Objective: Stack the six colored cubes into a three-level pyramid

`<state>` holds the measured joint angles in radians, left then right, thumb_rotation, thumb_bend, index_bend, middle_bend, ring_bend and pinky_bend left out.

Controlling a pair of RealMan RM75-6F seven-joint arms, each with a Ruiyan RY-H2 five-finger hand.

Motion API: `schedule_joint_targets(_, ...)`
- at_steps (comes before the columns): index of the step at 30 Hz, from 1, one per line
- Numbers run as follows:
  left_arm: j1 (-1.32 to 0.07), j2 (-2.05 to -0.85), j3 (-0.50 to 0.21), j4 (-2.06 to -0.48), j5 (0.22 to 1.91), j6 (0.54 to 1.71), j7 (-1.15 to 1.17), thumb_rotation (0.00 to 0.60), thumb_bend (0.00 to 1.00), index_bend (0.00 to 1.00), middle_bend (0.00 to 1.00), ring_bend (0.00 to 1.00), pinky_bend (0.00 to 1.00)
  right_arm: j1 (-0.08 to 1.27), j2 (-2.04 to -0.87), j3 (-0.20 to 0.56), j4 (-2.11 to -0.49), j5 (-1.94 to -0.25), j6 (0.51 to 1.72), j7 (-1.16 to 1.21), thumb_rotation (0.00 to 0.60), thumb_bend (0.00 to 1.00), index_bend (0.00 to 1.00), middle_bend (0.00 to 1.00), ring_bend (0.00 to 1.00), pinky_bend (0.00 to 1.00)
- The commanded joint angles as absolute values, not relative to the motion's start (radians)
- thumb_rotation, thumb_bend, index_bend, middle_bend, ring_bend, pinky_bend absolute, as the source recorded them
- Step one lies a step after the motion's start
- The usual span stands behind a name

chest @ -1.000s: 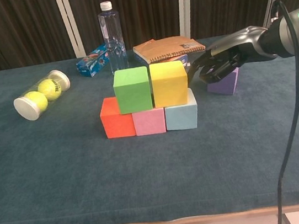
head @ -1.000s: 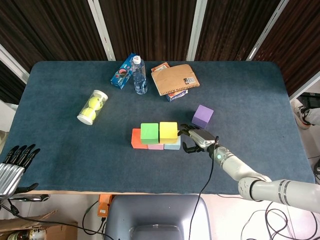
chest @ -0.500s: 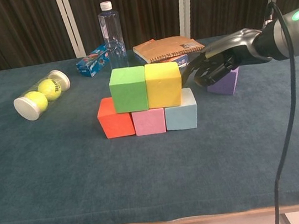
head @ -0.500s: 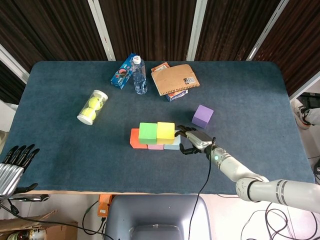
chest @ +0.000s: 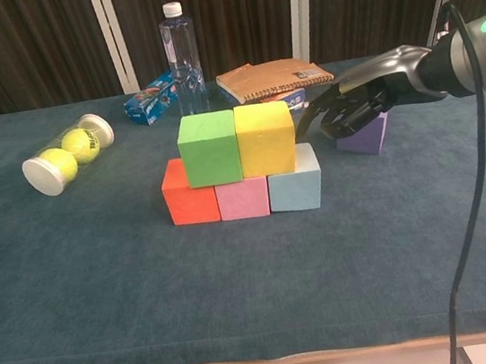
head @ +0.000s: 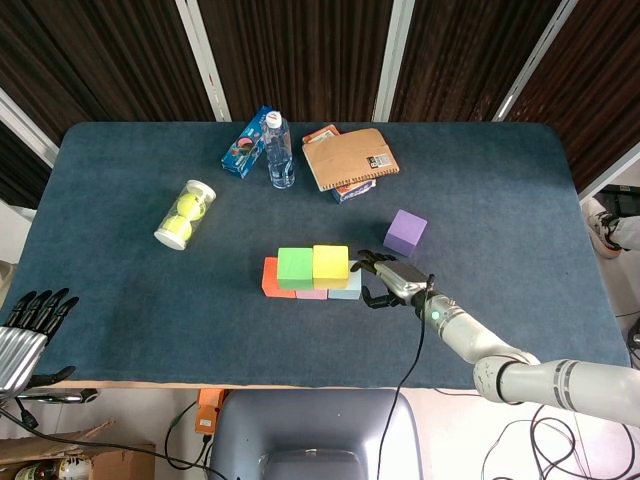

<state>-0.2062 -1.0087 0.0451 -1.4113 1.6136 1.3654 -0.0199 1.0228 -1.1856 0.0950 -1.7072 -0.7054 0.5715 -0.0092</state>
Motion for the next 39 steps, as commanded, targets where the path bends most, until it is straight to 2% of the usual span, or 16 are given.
schedule_joint_targets(1,-0.207,-1.009,0.045,-1.412,1.614,1.364,-0.018,0.512,0.06,0.07,0.02,0.0,0.07,1.015,-1.176,0.096,-1.712,-0.716,0.571,-0.003,0.398,0.62,0.22,0.0,0.0,0.0)
schedule_joint_targets(11,-0.2,-1.001,0.039,-1.419,1.624,1.398,-0.043,0.53,0.06,0.07,0.02,0.0,0.07,0.941,-1.095,0.107,-1.777,-0.827,0.613,0.037,0.408,0.62,0.21,0.0,0.0,0.0)
schedule_joint_targets(16,-0.209,-1.008,0.041,-1.428,1.658,1.412,-0.063,0.575,0.06,0.07,0.02,0.0,0.07,0.842,-1.005,0.132,-1.844,-0.962,0.718,0.096,0.414,0.35,0.2,0.0,0.0,0.0)
schedule_joint_targets(18,-0.228,-1.012,0.044,-1.447,1.687,1.406,-0.08,0.586,0.06,0.07,0.02,0.0,0.07,0.799,-0.97,0.147,-1.857,-1.009,0.764,0.138,0.418,0.32,0.19,0.0,0.0,0.0)
schedule_joint_targets(22,-0.287,-1.004,0.025,-1.523,1.731,1.378,-0.089,0.588,0.06,0.06,0.02,0.0,0.07,0.741,-0.925,0.153,-1.85,-1.073,0.791,0.211,0.416,0.31,0.19,0.0,0.0,0.0)
schedule_joint_targets(29,-0.462,-1.038,-0.028,-1.722,1.702,1.13,-0.003,0.585,0.05,0.02,0.0,0.0,0.07,0.641,-0.894,0.115,-1.79,-1.244,0.847,0.296,0.418,0.31,0.16,0.0,0.0,0.0)
schedule_joint_targets(34,-0.585,-1.155,-0.078,-1.732,1.571,0.918,0.113,0.586,0.05,0.0,0.0,0.0,0.07,0.606,-0.851,0.112,-1.777,-1.333,0.874,0.382,0.42,0.31,0.14,0.0,0.0,0.0)
schedule_joint_targets(39,-0.657,-1.244,-0.124,-1.721,1.453,0.832,0.217,0.585,0.05,0.0,0.0,0.0,0.07,0.605,-0.793,0.123,-1.779,-1.368,0.852,0.464,0.42,0.31,0.13,0.0,0.0,0.0)
